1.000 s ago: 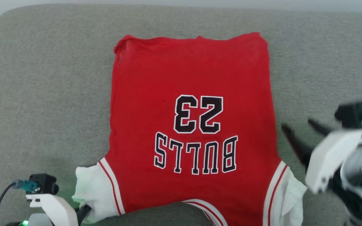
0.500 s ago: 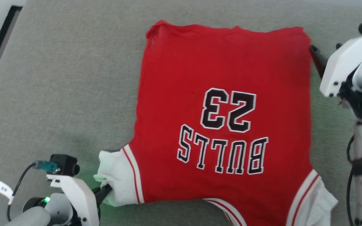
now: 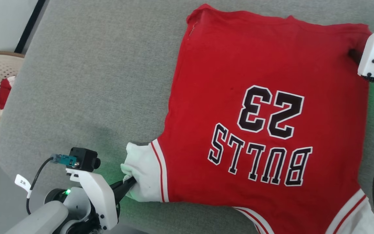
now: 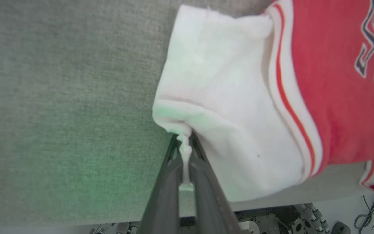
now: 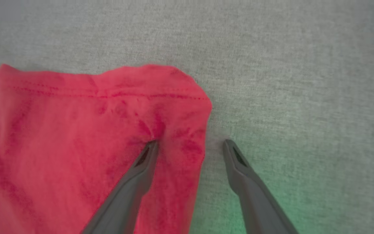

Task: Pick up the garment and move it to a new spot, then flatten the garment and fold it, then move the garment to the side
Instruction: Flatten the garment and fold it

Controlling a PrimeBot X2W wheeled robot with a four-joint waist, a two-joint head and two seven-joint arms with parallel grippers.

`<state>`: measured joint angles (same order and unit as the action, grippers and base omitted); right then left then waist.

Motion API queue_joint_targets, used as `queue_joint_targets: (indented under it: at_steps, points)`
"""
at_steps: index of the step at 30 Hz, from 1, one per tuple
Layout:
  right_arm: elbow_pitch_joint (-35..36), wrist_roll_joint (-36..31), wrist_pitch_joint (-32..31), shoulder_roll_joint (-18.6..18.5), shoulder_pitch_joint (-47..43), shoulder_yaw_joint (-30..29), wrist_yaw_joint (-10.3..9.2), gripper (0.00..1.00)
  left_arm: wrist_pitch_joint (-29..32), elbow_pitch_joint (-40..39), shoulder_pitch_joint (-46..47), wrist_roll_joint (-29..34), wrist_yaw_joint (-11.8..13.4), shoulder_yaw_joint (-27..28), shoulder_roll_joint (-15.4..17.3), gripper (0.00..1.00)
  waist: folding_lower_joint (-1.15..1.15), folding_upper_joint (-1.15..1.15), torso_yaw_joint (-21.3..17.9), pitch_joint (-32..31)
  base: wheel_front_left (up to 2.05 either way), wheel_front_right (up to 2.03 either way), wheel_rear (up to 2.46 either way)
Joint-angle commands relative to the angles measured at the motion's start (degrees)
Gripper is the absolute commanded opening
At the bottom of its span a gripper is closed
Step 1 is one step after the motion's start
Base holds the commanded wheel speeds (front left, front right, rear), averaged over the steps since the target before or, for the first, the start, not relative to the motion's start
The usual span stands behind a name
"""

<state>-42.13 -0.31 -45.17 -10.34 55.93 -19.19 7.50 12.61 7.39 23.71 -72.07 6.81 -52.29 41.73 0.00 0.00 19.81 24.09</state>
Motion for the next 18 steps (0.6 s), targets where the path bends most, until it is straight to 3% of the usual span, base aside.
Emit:
queue_joint_targets:
  at_steps: [1,6,7,8,9,16,18]
  points:
    - [-2.7,-1.0,-1.2,1.1,-0.6,-0.2,-0.01,1.0,0.4,1.5,0.1,0.0,0.1,-0.4,-0.2,0.0,0.0,0.0,0.8,0.6,0.0,0.0,0.0]
    - [-11.0,-3.5,-7.5,2.1,-2.1,-1.4,0.0,1.0,0.5,3.3,0.7,-0.2,-0.8,-0.6,-1.2,0.0,0.0,0.0,1.5,0.6,0.0,0.0,0.0]
    - [-12.0,-4.3,-8.6,1.8,-2.4,-1.1,0.0,0.74,0.5,3.5,0.8,-0.3,-1.0,-0.6,-1.3,0.0,0.0,0.0,1.5,0.5,0.0,0.0,0.0]
    - [-12.7,-4.6,-9.1,1.7,-2.4,-0.8,0.0,0.1,0.5,3.8,0.8,-0.4,-1.0,-0.6,-1.4,0.0,0.0,0.0,1.5,0.5,0.0,0.0,0.0]
    - [-13.0,-4.7,-9.2,1.7,-2.4,-0.1,0.0,0.0,0.5,4.1,0.9,-0.5,-1.1,-0.6,-1.4,0.0,0.0,0.0,1.4,0.4,0.0,0.0,0.0]
    - [-11.4,-2.1,-4.4,0.0,0.2,4.6,-0.02,0.0,-0.2,5.3,0.4,-0.6,-1.2,0.2,-0.5,0.0,0.0,0.0,-1.4,-1.4,0.0,0.0,0.0]
    - [-9.3,0.1,-2.7,-0.1,0.4,8.7,-0.03,0.0,-0.7,5.3,-0.1,-0.8,-0.7,0.7,0.4,0.0,0.0,0.0,-3.4,-2.6,0.0,0.0,0.0]
